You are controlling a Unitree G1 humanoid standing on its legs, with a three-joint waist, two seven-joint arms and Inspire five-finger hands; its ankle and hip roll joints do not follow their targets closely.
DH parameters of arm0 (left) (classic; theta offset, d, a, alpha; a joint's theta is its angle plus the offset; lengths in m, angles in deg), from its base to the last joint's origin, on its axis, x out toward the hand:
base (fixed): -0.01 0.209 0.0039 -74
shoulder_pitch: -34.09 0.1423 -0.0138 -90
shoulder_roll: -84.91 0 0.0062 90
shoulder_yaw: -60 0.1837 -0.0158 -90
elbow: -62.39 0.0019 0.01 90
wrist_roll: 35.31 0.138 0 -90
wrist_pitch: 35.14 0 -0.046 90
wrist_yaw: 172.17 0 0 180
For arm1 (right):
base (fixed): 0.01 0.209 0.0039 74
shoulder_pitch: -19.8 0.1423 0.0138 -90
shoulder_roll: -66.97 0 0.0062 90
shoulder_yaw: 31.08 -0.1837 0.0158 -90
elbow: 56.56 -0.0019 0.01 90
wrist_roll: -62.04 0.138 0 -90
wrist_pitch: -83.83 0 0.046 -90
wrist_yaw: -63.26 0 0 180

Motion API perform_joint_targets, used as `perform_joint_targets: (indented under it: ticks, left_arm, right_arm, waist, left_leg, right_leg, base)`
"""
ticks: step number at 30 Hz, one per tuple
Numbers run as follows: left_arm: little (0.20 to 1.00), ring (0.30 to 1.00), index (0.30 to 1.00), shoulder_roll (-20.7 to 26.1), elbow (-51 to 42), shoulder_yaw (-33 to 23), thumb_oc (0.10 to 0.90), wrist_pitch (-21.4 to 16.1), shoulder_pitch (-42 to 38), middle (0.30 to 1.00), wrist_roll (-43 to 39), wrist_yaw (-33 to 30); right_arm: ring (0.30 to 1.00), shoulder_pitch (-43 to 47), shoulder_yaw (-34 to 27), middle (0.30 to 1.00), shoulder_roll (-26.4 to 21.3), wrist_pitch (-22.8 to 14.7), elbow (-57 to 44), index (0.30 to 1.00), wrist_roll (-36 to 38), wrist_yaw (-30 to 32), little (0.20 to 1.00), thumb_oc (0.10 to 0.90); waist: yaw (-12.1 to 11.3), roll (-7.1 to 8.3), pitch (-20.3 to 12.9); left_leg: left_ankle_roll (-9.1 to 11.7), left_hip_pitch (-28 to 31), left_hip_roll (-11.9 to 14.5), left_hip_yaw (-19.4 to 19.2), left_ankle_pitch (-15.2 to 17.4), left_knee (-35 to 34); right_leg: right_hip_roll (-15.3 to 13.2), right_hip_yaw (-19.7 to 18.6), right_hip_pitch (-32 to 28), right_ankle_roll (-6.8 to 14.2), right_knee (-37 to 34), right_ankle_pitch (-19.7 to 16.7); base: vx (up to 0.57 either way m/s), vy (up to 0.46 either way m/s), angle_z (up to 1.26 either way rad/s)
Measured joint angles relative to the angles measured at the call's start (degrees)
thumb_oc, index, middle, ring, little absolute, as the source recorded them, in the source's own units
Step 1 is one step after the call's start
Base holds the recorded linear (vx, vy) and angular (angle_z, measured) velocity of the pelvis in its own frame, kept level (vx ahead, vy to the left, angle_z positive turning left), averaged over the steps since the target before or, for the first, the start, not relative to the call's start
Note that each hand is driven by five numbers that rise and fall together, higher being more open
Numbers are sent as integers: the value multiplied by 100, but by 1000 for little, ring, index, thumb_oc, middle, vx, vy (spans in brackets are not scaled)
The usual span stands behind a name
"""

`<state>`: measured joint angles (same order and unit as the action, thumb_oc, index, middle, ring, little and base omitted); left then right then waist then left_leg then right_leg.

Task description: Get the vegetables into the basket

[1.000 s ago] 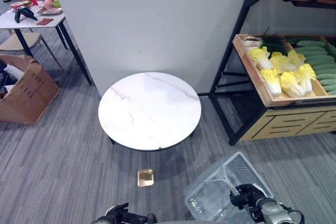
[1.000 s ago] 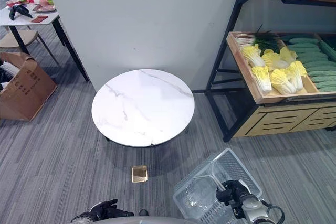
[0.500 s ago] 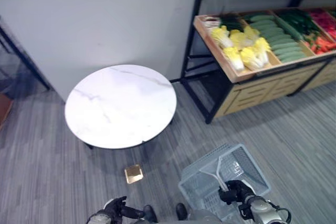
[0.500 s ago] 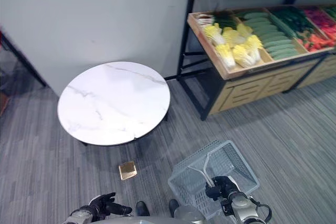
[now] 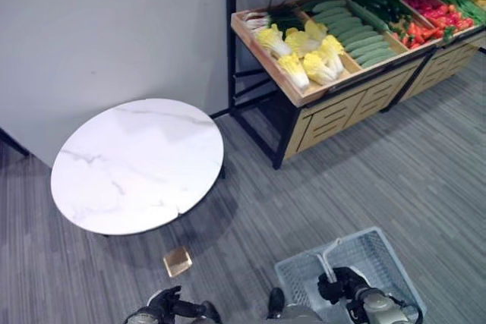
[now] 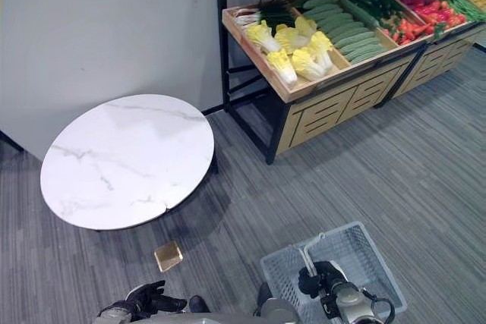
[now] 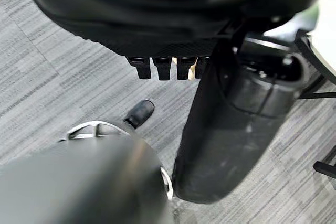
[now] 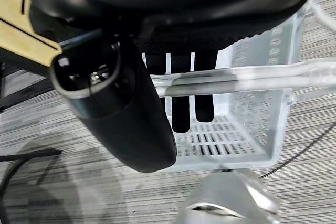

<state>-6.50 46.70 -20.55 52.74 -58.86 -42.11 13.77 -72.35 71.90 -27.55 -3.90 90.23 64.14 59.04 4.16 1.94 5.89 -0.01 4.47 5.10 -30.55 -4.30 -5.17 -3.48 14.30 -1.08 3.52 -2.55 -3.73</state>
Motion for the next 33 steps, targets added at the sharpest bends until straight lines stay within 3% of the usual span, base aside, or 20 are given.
perform_joint_targets:
  ticks: [5,9,10,12,14,15,17,19,20,23,28,33]
  left_arm:
    - [1000,1000,1000,-30,-4,15,900,55,-94,1000,-3,-89]
    - [1000,1000,1000,57,94,13,900,58,-108,1000,-132,-116]
    - [1000,1000,1000,181,95,-161,900,43,-149,1000,-348,-135]
    - [1000,1000,1000,161,-44,-182,900,-25,-204,1000,-572,-185]
    - [1000,1000,1000,70,-25,-124,900,-21,-280,1000,-670,-241]
    - [1000,1000,1000,25,-11,-73,900,-18,-238,1000,-678,-269]
    - [1000,1000,1000,-36,19,-58,900,-14,-229,1000,-680,-316]
    - [1000,1000,1000,-12,104,2,900,-48,-268,1000,-671,-312]
    - [1000,1000,1000,-1,85,65,900,-67,-342,1000,-651,-303]
    - [1000,1000,1000,78,95,59,900,-69,-359,1000,-562,-305]
    - [1000,1000,1000,376,102,55,900,-81,-346,1000,-433,-353]
    - [1000,1000,1000,419,92,27,900,-69,-218,1000,-429,-423]
  right_arm:
    - [300,8,120,300,-46,-1,-4,300,6,-20,300,400]
    - [300,61,376,300,11,-3,5,300,-1,-50,300,400]
    - [300,100,441,300,121,-31,30,300,0,-64,300,400]
    - [300,213,561,300,117,-95,161,300,2,-81,300,400]
    - [300,446,600,300,82,-154,269,300,-1,-23,300,400]
    - [300,547,603,300,63,-152,301,300,-3,-41,300,400]
    - [300,588,577,300,62,-184,326,300,-4,-30,300,400]
    - [300,607,352,300,149,-239,427,300,-2,0,300,400]
    - [300,600,328,300,151,-238,462,300,-1,5,300,400]
    - [300,670,261,300,153,-248,479,300,1,61,300,400]
    - [300,717,273,300,221,-243,527,300,30,57,300,400]
    - [300,909,265,300,207,-258,464,300,46,157,300,400]
  waist:
    - [-6,-4,-24]
    - [-129,126,14]
    - [-319,321,75]
    - [-462,429,129]
    - [-357,369,135]
    - [-418,344,129]
    - [-326,260,211]
    - [-311,328,276]
    - [-326,351,305]
    - [-312,307,466]
    - [-345,280,666]
    - [-371,283,877]
  left_leg:
    - [39,1,79,183,22,29]
    - [317,-282,351,478,314,971]
    - [357,-624,468,951,360,1818]
    - [457,-926,481,1803,568,2203]
    - [445,-976,21,2813,633,1404]
    - [294,-821,-205,3256,592,896]
    - [113,-742,-252,3100,318,777]
    - [8,-698,-286,2745,381,747]
    - [-111,-653,-421,2481,342,670]
    - [-294,-551,-610,2066,335,579]
    - [-493,-484,-698,1622,486,650]
    - [-562,-396,-694,989,683,763]
  right_leg:
    - [104,-7,-69,-156,41,125]
    - [165,-143,-46,-222,285,465]
    - [151,-220,-57,-334,338,503]
    - [154,-363,-89,-381,320,456]
    - [250,-499,60,-366,317,418]
    - [255,-676,131,-350,319,363]
    - [324,-760,112,-373,326,273]
    - [226,-861,157,-282,449,325]
    - [100,-1135,407,-233,667,310]
    - [-77,-1480,570,-77,784,202]
    - [-177,-1638,722,69,843,181]
    - [-134,-2050,763,276,751,-162]
  base:
    - [114,-233,14]
    - [44,-180,9]
    - [-8,-24,-32]
    - [20,137,-41]
    - [36,214,-41]
    - [21,281,-64]
    - [6,294,-52]
    - [-40,325,-47]
    - [-37,378,-67]
    - [-56,273,-68]
    - [-45,170,-54]
    - [-65,125,-60]
